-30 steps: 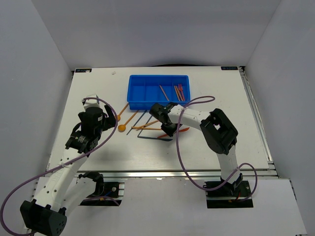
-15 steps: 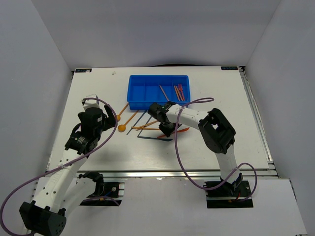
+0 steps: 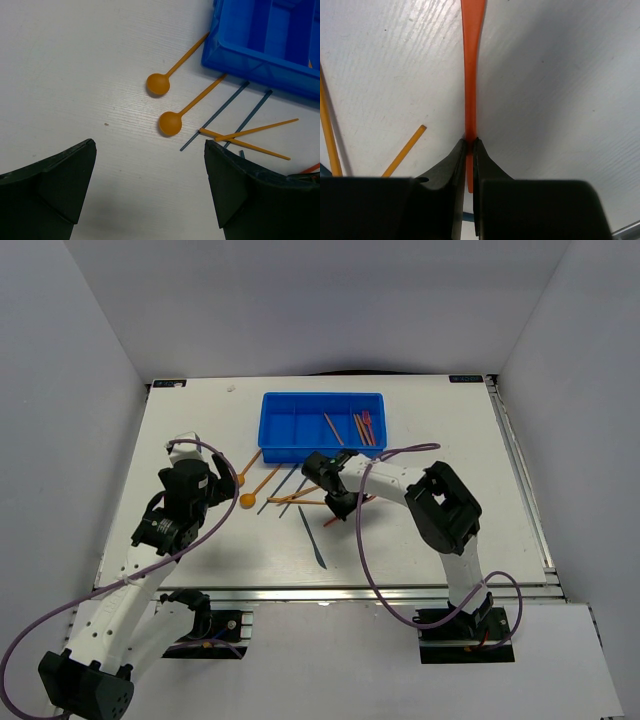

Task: Sort the eating utensils into containers

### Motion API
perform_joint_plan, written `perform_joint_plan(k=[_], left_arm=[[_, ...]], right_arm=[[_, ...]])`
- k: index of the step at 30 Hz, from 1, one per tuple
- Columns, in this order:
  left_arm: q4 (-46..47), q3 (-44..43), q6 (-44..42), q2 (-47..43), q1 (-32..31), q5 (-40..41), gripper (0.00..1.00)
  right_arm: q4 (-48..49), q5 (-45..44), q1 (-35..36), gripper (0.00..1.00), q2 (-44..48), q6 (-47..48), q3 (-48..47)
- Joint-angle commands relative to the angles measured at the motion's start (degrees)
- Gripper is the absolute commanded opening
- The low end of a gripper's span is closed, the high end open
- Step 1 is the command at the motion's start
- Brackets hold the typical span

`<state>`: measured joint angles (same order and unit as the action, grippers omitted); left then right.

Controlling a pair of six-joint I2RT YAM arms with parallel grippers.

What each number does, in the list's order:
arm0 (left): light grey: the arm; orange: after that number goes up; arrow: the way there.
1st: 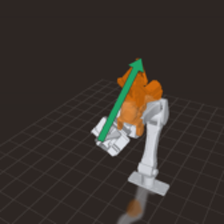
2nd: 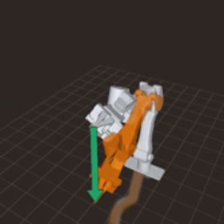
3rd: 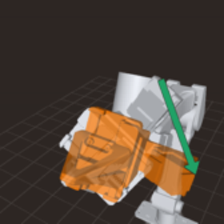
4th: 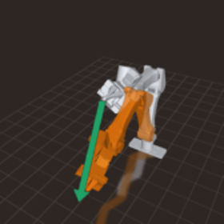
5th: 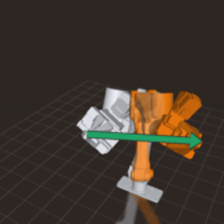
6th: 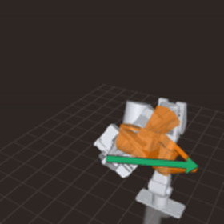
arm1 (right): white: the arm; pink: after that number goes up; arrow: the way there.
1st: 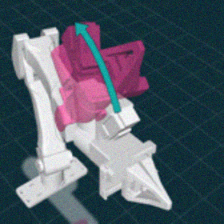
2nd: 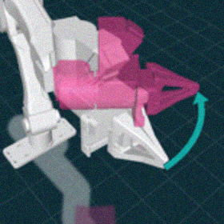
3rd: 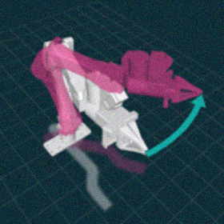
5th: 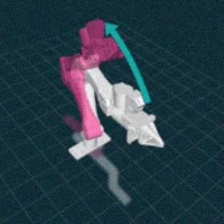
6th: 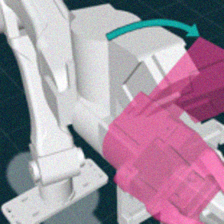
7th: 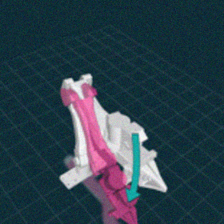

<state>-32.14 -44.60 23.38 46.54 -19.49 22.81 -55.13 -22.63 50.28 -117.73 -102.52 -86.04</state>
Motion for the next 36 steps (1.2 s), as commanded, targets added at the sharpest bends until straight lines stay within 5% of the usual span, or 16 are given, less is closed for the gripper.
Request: perform_joint_plan(k=[1,11,15,17,18,21,24,30,36], left_arm=[[0.1,0.1,0.0,-0.9,-0.5,0.7,0.98],[0.1,0.0,0.1,-0.7,-0.7,0.7,0.98],[0.1,0.0,0.1,-0.8,-0.7,0.9,0.98],[0.1,0.0,0.1,-0.6,-0.7,0.9,0.98],[0.1,0.0,0.1,-0.6,-0.7,0.9,0.98],[0.1,0.0,0.2,-0.6,-0.7,1.1,0.98],[-0.1,0.0,0.3,-0.9,-0.7,1.4,0.98],[0.1,0.0,0.3,-0.8,-0.9,1.4,0.98],[0.1,0.0,0.1,-0.4,-1.0,0.8,0.98]], right_arm=[[-3.8,-3.2,0.3,0.0,1.9,-1.9,2.7],[-11.2,-24.8,6.1,0.0,7.2,16.2,-5.4],[-2.7,-28.6,5.7,0.0,10.4,35.8,-6.8],[7.0,-27.0,5.1,0.0,12.3,49.4,-5.9],[19.4,-22.7,4.7,0.0,13.6,64.8,-4.9],[33.2,-10.7,1.7,0.0,16.5,83.5,-4.4],[36.3,2.5,-3.8,0.0,15.2,92.2,-9.5],[25.9,7.8,-11.6,0.0,0.2,106.2,-31.8],[33.7,9.3,-14.9,0.0,-3.9,113.1,-27.4]])
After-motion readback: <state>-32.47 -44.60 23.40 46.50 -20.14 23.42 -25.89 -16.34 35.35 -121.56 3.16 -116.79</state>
